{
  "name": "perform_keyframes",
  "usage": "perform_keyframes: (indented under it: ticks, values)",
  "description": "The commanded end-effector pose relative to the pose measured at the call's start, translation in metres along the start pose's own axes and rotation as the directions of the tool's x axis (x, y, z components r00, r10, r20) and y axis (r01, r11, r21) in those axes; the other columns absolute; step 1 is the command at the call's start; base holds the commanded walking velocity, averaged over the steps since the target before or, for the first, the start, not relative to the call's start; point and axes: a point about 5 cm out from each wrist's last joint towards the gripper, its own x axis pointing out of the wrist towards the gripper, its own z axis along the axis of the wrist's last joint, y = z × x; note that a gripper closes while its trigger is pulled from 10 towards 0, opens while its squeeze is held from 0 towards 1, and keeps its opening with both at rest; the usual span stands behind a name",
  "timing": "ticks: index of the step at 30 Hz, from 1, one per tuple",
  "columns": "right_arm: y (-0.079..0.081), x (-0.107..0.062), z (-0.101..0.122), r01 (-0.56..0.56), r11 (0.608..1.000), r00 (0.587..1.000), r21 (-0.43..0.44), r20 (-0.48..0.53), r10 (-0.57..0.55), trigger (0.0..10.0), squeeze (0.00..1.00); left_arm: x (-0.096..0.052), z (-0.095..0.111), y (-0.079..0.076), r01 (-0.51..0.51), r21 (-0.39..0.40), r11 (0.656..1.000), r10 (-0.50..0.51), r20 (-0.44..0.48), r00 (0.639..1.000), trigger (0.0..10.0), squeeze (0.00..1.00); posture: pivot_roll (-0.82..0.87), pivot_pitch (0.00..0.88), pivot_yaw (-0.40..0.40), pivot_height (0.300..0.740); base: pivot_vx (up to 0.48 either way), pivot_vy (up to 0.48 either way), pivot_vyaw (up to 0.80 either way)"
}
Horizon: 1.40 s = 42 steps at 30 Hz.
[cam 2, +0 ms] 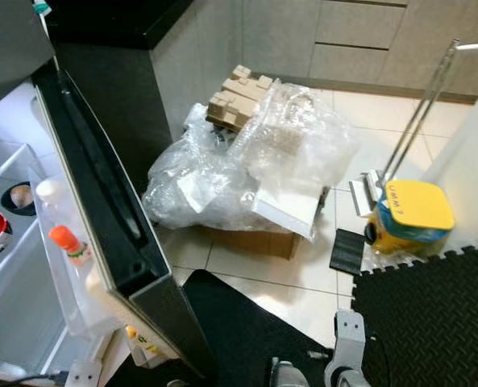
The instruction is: Restocking fridge
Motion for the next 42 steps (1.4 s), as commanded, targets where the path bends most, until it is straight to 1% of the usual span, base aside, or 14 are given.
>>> perform_keyframes:
  ticks: [1,6,7,11,12,15,18,21,22,26,31,36,39,42]
  values:
    - [0.002,0.0,-0.003,-0.009,1.0,1.0,-0.004,-0.008,0.009,10.0,0.0,-0.004,-0.013,0.005,-0.014,-0.013,1.0,0.013,-0.05,0.999,10.0,0.0,-0.08,0.155,-0.005,0.731,-0.319,0.0,0.0]
    - [0.008,0.001,-0.001,-0.043,0.999,0.999,-0.019,-0.006,0.043,10.0,0.0,-0.004,-0.012,0.004,-0.011,-0.017,1.0,0.01,-0.047,0.999,10.0,0.0,-0.08,0.155,-0.004,0.731,-0.315,0.0,0.0]
    - [0.011,0.002,0.002,-0.051,0.999,0.999,-0.019,-0.002,0.051,10.0,0.0,-0.003,-0.01,-0.002,-0.004,-0.022,1.0,0.003,-0.041,0.999,10.0,0.0,-0.08,0.155,-0.005,0.731,-0.307,0.0,0.0]
    - [0.013,0.003,0.003,-0.057,0.998,0.998,-0.021,0.0,0.057,10.0,0.0,-0.002,-0.008,-0.008,0.002,-0.024,1.0,-0.003,-0.037,0.999,10.0,0.0,-0.08,0.153,-0.004,0.731,-0.302,0.0,0.0]
    - [0.015,0.004,0.004,-0.063,0.998,0.998,-0.022,0.003,0.063,10.0,0.0,0.0,-0.006,-0.016,0.009,-0.021,1.0,-0.009,-0.036,0.999,10.0,0.0,-0.08,0.152,-0.004,0.731,0.0,0.0,0.0]
    - [0.016,0.004,0.005,-0.069,0.997,0.998,-0.022,0.004,0.069,10.0,0.0,0.0,-0.005,-0.02,0.014,-0.015,1.0,-0.014,-0.037,0.999,10.0,0.0,-0.08,0.152,-0.003,0.731,0.0,0.0,0.0]
    - [0.017,0.005,0.006,-0.081,0.996,0.997,-0.027,0.005,0.081,10.0,0.0,0.001,-0.004,-0.019,0.014,-0.01,1.0,-0.014,-0.036,0.999,10.0,0.0,-0.08,0.15,-0.005,0.731,0.0,0.0,0.0]
    - [0.019,0.005,0.009,-0.101,0.993,0.995,-0.061,0.015,0.102,10.0,0.0,0.001,-0.002,-0.016,0.012,-0.01,1.0,-0.013,-0.027,1.0,10.0,0.0,-0.08,0.149,-0.006,0.731,0.0,0.0,0.0]
    - [0.022,0.005,0.01,-0.123,0.987,0.992,-0.101,0.009,0.125,10.0,0.0,0.002,0.004,-0.011,0.013,-0.034,0.999,-0.013,0.001,1.0,10.0,0.0,-0.07,0.149,-0.007,0.731,0.0,0.0,0.51]
    - [0.023,0.006,0.009,-0.126,0.987,0.992,-0.102,0.005,0.127,10.0,0.0,0.004,0.01,-0.007,0.019,-0.043,0.999,-0.018,0.027,0.999,10.0,0.0,-0.07,0.147,-0.005,0.731,0.0,0.0,0.66]
    - [0.025,0.005,0.005,-0.131,0.985,0.991,-0.113,-0.009,0.131,10.0,0.0,0.004,0.019,-0.006,0.031,-0.013,0.999,-0.03,0.097,0.995,10.0,0.0,-0.07,0.145,-0.003,0.731,0.0,0.0,0.8]
    - [0.026,0.005,0.003,-0.136,0.983,0.991,-0.12,-0.015,0.135,10.0,0.0,0.005,0.022,-0.008,0.041,-0.025,0.999,-0.038,0.111,0.993,10.0,0.0,-0.07,0.14,-0.005,0.731,0.0,0.0,0.8]
    - [0.027,0.004,0.001,-0.14,0.982,0.99,-0.129,-0.022,0.138,10.0,0.0,0.006,0.024,-0.019,0.052,-0.019,0.998,-0.05,0.108,0.993,10.0,0.0,-0.07,0.14,-0.001,0.731,0.0,0.0,0.8]
    - [0.028,0.005,0.002,-0.14,0.982,0.99,-0.129,-0.021,0.138,10.0,0.0,0.006,0.024,-0.023,0.056,-0.014,0.998,-0.054,0.109,0.993,10.0,0.0,-0.07,0.14,0.003,0.731,0.0,0.0,0.8]
